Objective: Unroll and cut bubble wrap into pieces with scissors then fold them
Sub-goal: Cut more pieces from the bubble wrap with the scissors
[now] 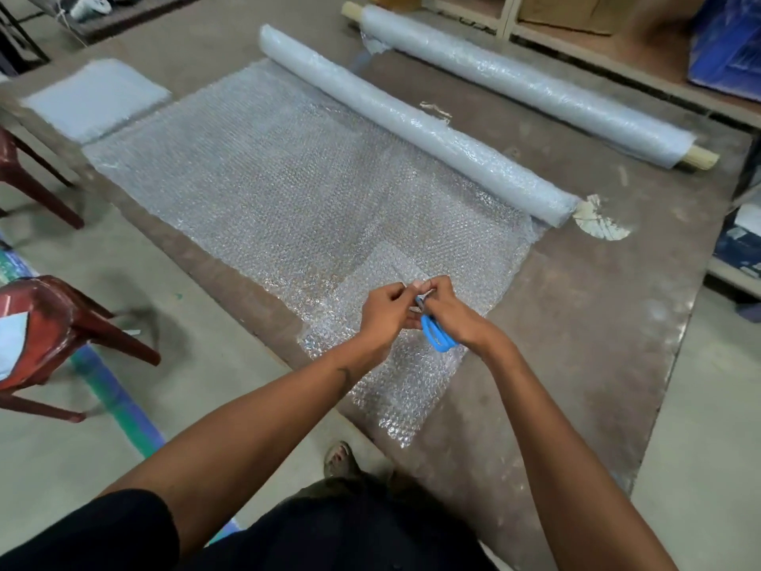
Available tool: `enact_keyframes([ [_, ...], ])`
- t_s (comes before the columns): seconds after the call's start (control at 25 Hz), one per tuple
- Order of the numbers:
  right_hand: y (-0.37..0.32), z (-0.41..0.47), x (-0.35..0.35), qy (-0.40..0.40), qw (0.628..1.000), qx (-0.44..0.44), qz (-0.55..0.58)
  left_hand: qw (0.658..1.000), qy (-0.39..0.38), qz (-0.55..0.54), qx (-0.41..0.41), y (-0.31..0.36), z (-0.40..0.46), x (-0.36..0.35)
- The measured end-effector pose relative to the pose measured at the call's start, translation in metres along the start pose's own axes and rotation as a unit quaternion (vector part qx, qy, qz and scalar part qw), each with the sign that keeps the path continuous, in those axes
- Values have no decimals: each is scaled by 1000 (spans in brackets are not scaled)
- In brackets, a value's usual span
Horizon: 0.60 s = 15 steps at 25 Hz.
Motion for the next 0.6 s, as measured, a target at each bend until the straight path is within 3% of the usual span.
enact_keyframes([
  [0.08,5,-3,21,44,993,31,-104,998,52,-31,6,-3,8,4],
  [0.2,13,-13,50,80,955,103,-267,992,110,-58,16,2,17,5],
  [0.48,57,-7,96,-12,965,-10,-260,991,127,42,-16,11,39,-52],
  [0.6,86,-4,115,-90,975,-26,-199,967,141,204,-51,3,48,-68],
])
Point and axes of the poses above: each hand's wrist, its own z-axis towards the middle knuckle, its own x-axis out of the back of the hand, y = z × x, the point moved 7 cm from there along z, towards the middle knuckle, and after that the axes turned 13 degrees about -y, right-handed, at the moved point
